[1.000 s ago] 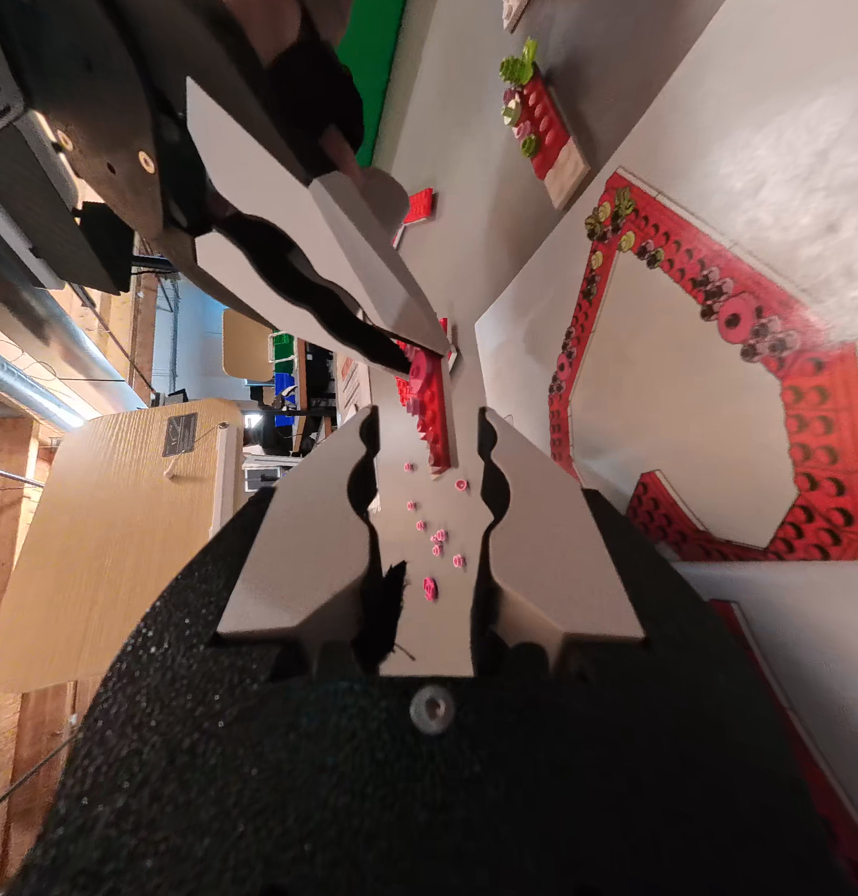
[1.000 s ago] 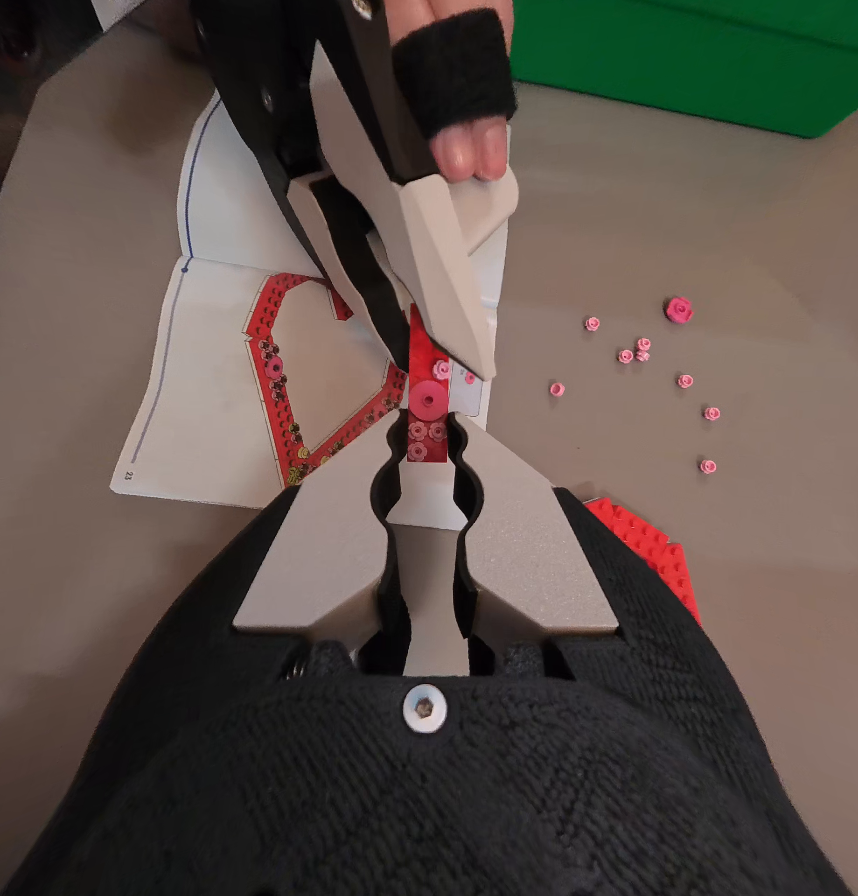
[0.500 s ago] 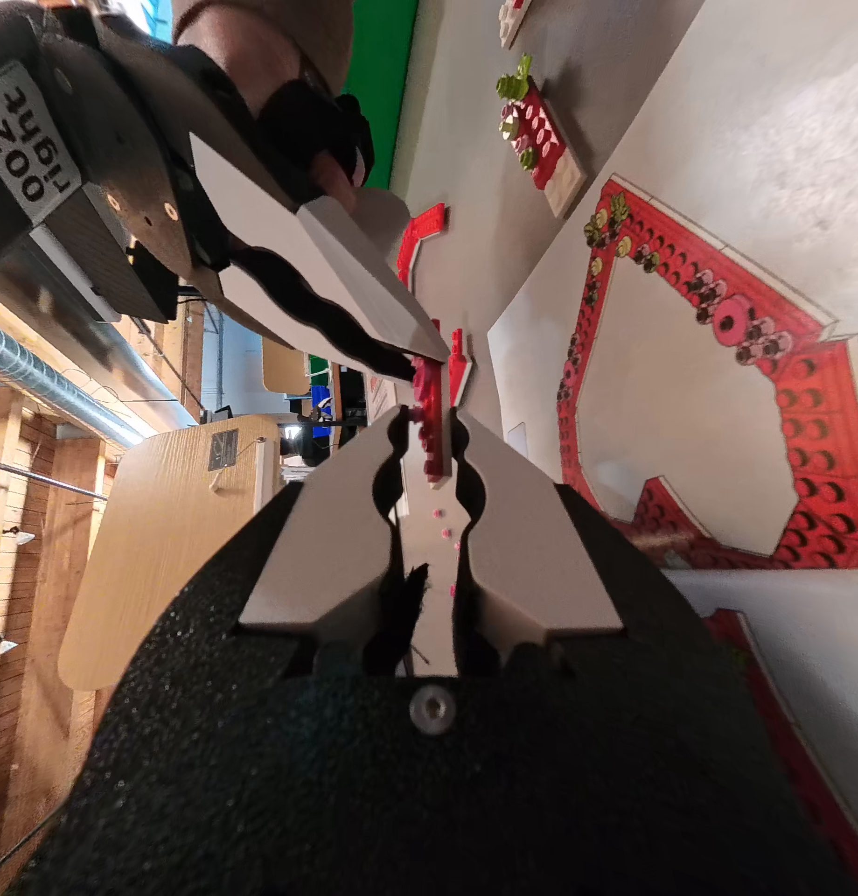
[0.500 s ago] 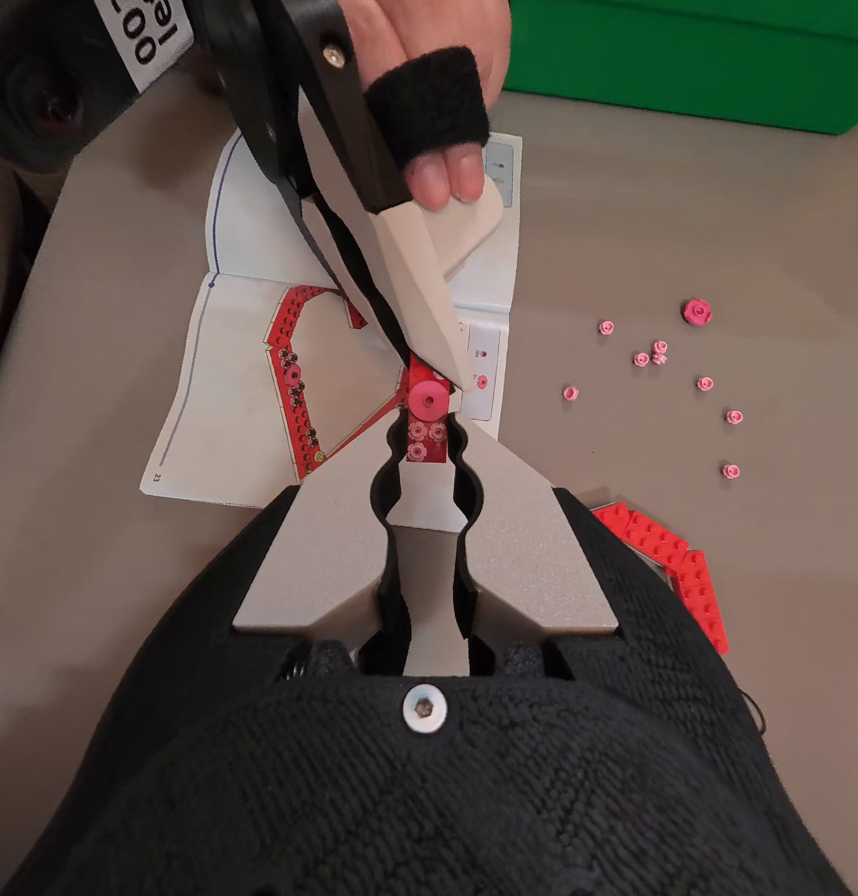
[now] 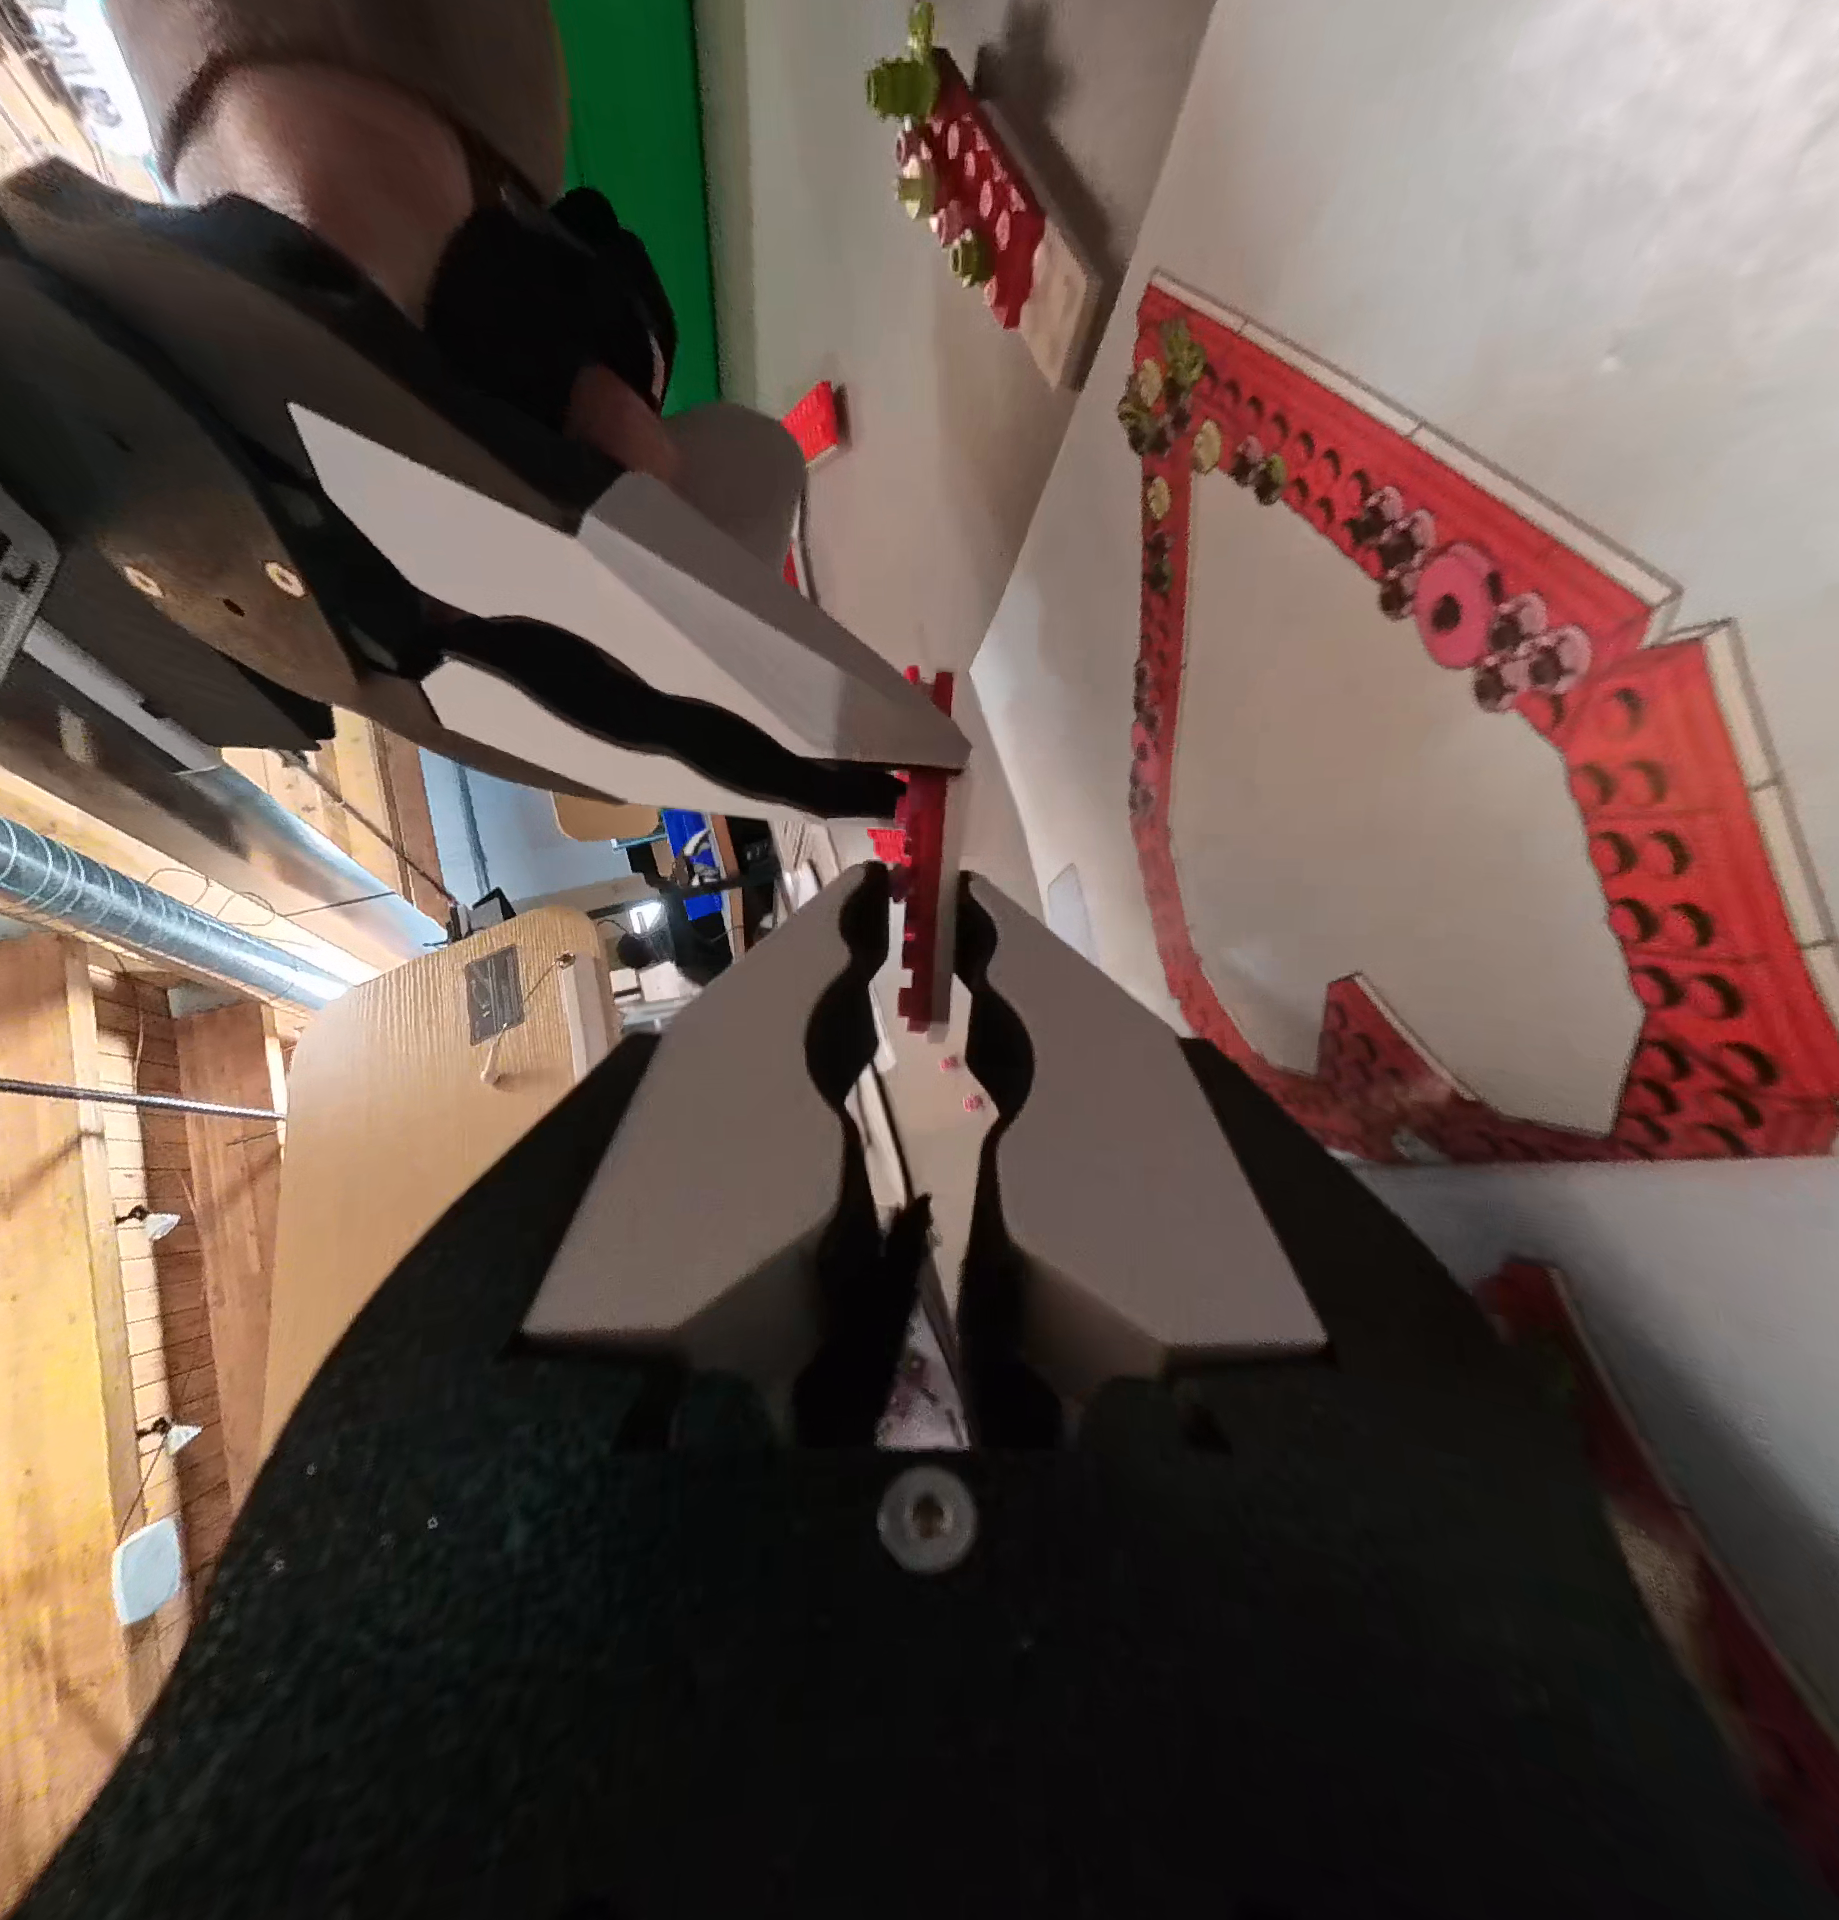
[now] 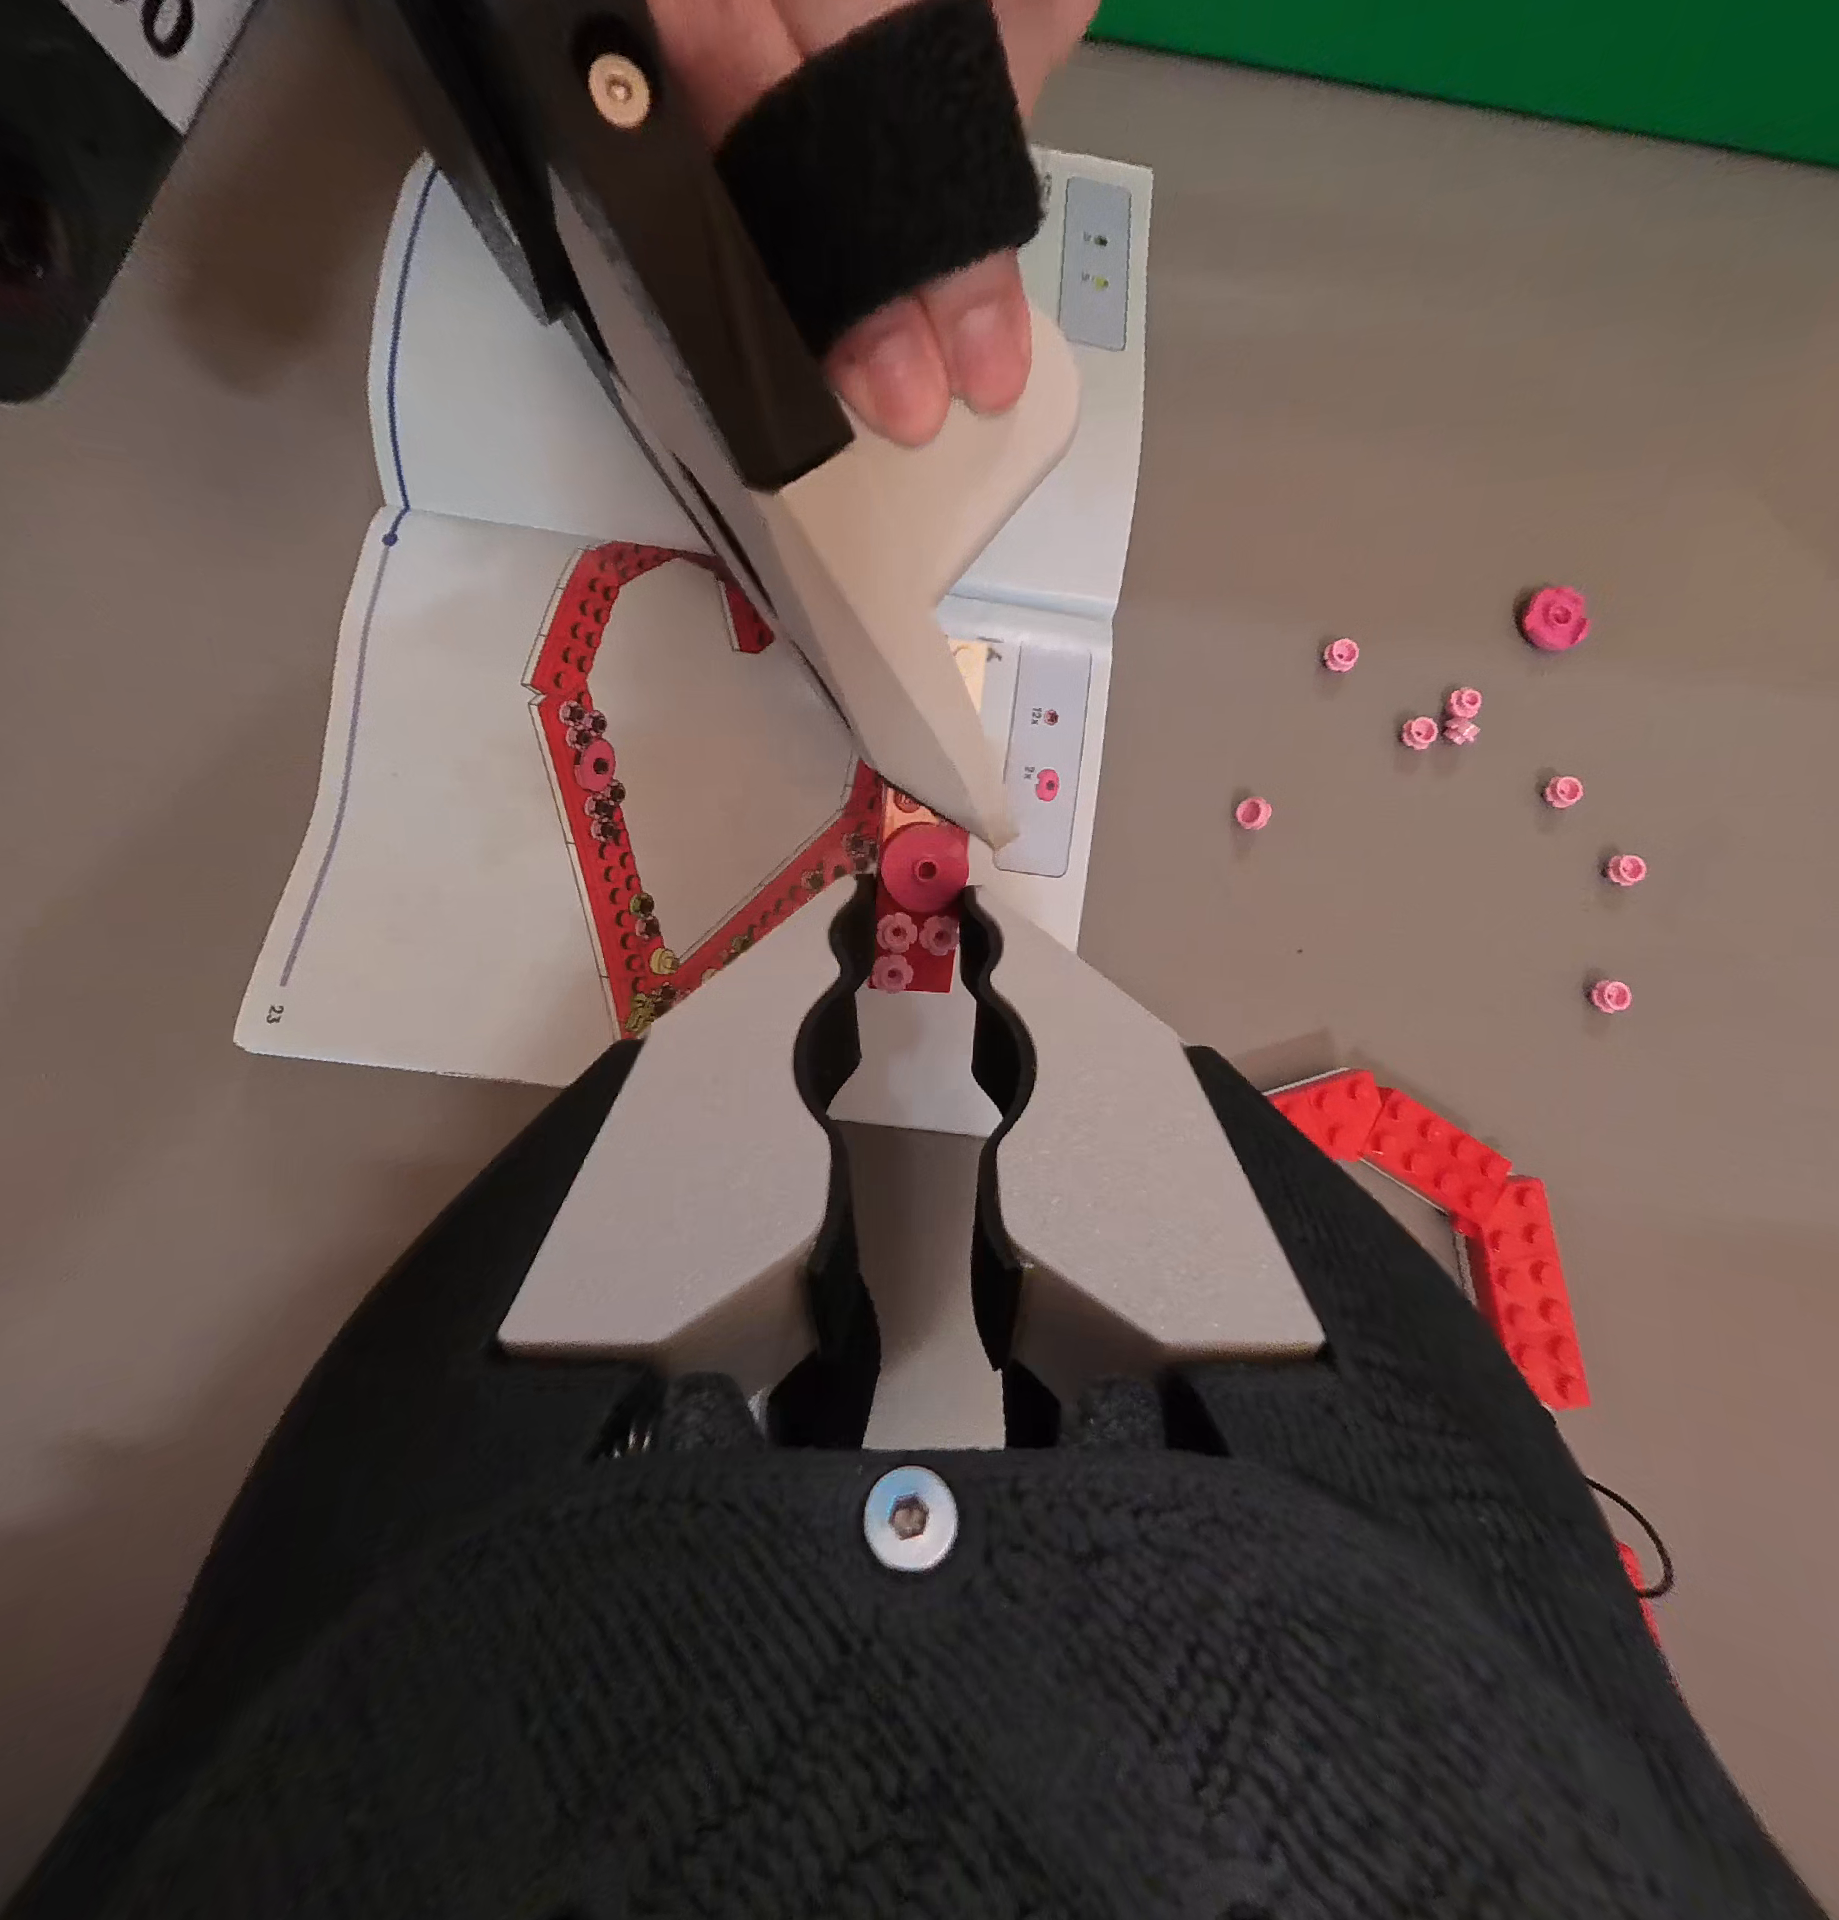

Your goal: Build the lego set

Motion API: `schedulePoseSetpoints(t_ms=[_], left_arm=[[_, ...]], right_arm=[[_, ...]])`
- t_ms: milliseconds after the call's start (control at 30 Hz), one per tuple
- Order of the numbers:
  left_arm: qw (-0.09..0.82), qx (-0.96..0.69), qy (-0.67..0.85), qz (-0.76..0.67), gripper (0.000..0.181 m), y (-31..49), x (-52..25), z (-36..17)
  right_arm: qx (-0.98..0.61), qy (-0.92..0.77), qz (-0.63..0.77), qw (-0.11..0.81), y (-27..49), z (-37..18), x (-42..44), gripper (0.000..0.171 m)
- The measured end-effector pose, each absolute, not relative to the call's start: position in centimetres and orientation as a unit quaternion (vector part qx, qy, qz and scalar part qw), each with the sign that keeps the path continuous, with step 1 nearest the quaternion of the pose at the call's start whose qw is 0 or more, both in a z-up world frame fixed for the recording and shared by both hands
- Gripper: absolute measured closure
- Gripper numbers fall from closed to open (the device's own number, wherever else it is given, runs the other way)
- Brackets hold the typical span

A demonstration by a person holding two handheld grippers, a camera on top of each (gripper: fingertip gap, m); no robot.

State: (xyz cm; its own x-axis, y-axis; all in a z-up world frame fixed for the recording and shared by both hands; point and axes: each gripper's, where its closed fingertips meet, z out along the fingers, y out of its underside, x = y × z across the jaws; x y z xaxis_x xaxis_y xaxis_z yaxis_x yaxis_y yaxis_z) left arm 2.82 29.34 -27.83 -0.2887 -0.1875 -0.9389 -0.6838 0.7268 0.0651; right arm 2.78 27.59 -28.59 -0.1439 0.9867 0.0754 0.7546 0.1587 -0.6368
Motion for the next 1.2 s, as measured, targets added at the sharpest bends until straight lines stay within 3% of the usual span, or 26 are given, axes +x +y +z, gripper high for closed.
schedulePoseSetpoints(t_ms=[100, 200, 367, 533, 1200], left_arm=[[0.526, -0.305, 0.759, 0.234, 0.173, 29.8, 2.6, -27.8], [0.540, -0.382, 0.728, 0.179, 0.172, 30.9, 2.2, -27.5], [0.571, -0.486, 0.660, 0.048, 0.172, 31.7, 1.6, -25.7], [0.578, -0.490, 0.652, 0.034, 0.172, 31.6, 1.7, -25.3], [0.564, -0.495, 0.661, 0.009, 0.169, 31.4, 1.7, -26.4]], right_arm=[[-0.608, -0.716, 0.220, 0.264, 28.2, -28.6, 2.7, 0.156], [-0.596, -0.707, 0.216, 0.314, 28.7, -27.4, 1.8, 0.129], [-0.532, -0.727, 0.116, 0.418, 30.2, -25.9, 1.4, 0.143], [-0.471, -0.737, 0.043, 0.482, 30.8, -25.1, 1.0, 0.160], [-0.410, -0.758, -0.011, 0.507, 30.6, -25.8, 0.8, 0.161]])
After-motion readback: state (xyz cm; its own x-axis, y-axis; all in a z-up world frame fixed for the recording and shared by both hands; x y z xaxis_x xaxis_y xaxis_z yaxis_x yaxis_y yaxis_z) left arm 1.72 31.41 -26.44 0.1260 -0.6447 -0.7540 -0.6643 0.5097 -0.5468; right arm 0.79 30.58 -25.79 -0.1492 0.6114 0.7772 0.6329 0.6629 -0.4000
